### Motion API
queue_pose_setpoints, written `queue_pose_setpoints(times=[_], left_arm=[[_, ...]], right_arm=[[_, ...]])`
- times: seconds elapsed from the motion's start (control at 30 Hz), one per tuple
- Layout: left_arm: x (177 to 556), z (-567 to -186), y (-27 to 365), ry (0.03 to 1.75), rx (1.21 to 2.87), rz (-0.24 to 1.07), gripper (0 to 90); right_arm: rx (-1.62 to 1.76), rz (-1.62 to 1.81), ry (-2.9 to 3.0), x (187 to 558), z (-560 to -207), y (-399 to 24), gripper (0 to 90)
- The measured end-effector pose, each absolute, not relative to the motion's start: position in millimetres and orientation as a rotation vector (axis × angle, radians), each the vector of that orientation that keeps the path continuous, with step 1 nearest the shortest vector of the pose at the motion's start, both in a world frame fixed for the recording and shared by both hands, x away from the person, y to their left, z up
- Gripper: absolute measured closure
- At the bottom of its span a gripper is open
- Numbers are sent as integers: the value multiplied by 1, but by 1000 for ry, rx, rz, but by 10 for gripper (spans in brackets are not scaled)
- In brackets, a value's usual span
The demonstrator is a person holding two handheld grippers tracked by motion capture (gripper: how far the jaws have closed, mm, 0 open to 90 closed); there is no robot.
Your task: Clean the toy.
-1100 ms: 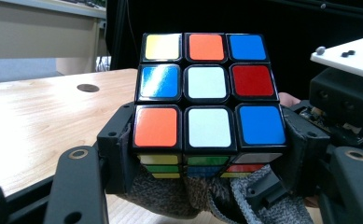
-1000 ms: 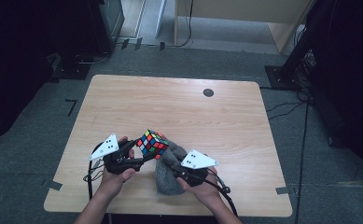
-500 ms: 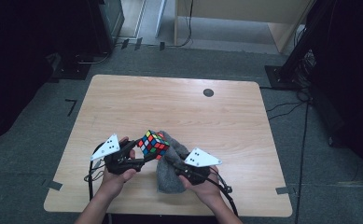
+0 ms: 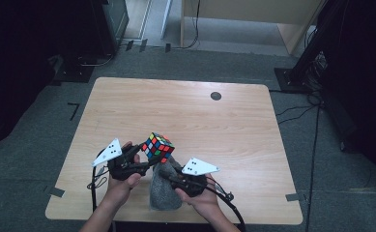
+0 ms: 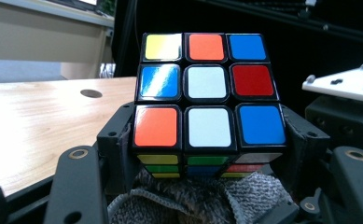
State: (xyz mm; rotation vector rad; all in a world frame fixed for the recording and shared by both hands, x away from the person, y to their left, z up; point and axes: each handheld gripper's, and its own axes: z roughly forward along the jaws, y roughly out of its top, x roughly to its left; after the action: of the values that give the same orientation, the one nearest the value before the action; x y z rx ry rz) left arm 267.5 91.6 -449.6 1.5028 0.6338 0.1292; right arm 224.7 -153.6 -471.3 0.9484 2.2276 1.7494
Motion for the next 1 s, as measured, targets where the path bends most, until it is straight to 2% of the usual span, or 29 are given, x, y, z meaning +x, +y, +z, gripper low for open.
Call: queue_pose_setpoints(times=[0.2, 0.33, 0.67, 0.73, 0.8, 0.9, 1.0], left_arm=[[268, -452, 89, 655, 1503, 133, 343], [267, -453, 86, 652, 1511, 140, 342], [272, -452, 97, 699, 1500, 139, 343], [273, -452, 98, 711, 1503, 134, 343], [275, -453, 98, 720, 1510, 126, 342], [276, -454, 98, 735, 1515, 121, 343], [277, -454, 99, 747, 1518, 118, 343]], right_arm=[[875, 1846, 2263, 220, -471, -142, 723], [984, 1850, 2200, 226, -472, -151, 729], [1112, 1594, 2033, 243, -478, -183, 706], [1105, 1557, 2008, 247, -479, -189, 651], [1092, 1520, 2010, 253, -480, -193, 538], [1071, 1459, 2034, 260, -483, -199, 422], [1034, 1452, 2013, 261, -481, -202, 354]])
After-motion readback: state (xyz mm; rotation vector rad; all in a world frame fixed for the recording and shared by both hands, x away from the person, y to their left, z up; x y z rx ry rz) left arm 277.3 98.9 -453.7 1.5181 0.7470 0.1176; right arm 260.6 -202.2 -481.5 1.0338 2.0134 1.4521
